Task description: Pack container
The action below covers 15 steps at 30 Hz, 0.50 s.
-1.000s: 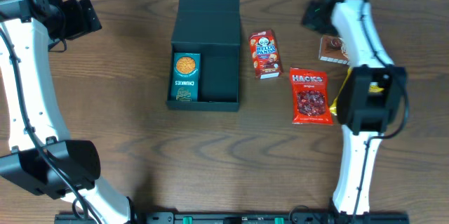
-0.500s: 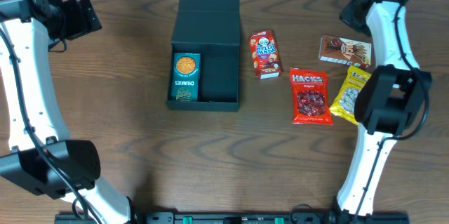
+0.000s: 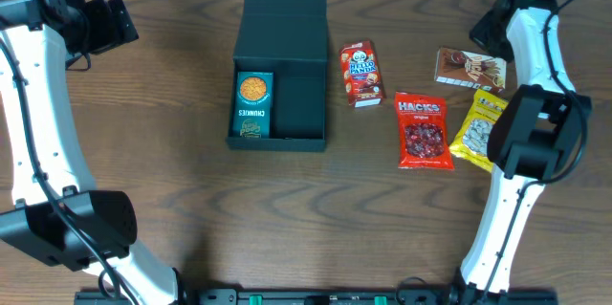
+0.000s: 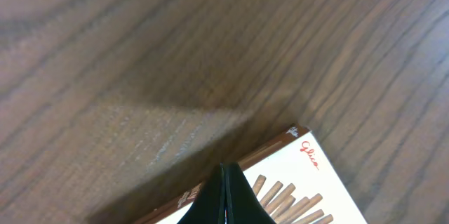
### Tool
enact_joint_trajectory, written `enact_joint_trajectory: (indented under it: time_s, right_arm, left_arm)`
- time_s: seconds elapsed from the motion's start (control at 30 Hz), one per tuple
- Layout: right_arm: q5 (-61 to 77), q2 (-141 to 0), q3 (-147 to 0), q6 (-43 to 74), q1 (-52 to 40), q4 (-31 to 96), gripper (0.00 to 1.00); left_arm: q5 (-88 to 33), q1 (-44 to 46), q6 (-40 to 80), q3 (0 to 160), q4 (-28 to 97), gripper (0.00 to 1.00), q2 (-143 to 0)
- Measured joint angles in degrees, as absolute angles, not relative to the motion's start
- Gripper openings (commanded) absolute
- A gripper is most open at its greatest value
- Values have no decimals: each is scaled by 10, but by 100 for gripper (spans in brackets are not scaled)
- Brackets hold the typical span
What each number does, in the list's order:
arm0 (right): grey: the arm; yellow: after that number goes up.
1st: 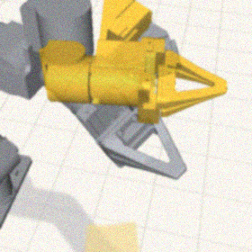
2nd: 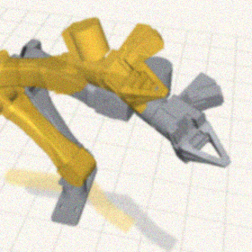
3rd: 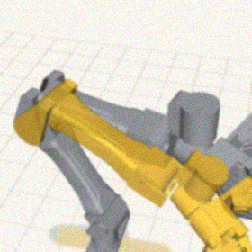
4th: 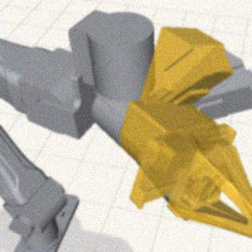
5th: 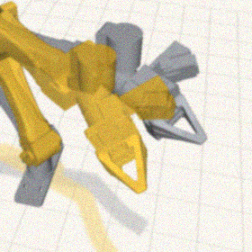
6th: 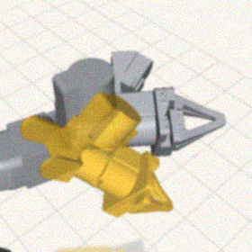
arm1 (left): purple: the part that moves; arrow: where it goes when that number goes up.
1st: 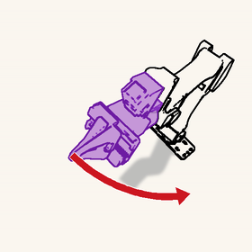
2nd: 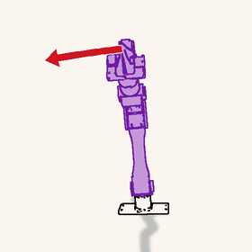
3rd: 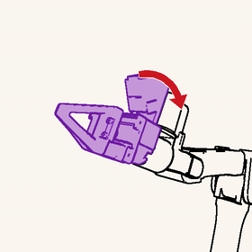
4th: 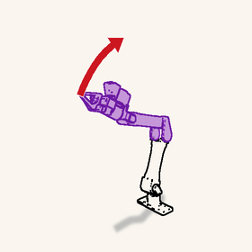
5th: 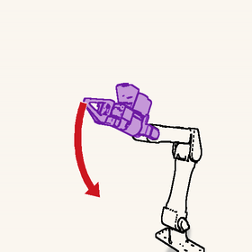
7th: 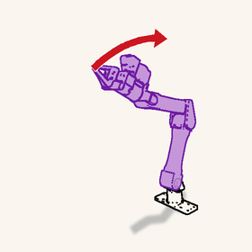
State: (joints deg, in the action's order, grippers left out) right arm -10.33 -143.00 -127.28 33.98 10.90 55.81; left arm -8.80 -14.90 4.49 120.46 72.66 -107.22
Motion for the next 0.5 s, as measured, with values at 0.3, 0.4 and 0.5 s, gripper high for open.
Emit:
enact_joint_trajectory:
  time_s: [0.3,0.4,0.5]
  right_arm:
    - [-84,-1438,-1273,336,109,572,2]
    - [-74,-1438,-1273,332,109,580,2]
    - [-70,-1438,-1273,328,107,590,2]
  left_arm:
    - [-88,-149,45,1205,725,95,-1072]
    - [-88,-149,45,1205,721,95,-1072]
    - [-88,-149,45,1205,719,95,-1072]
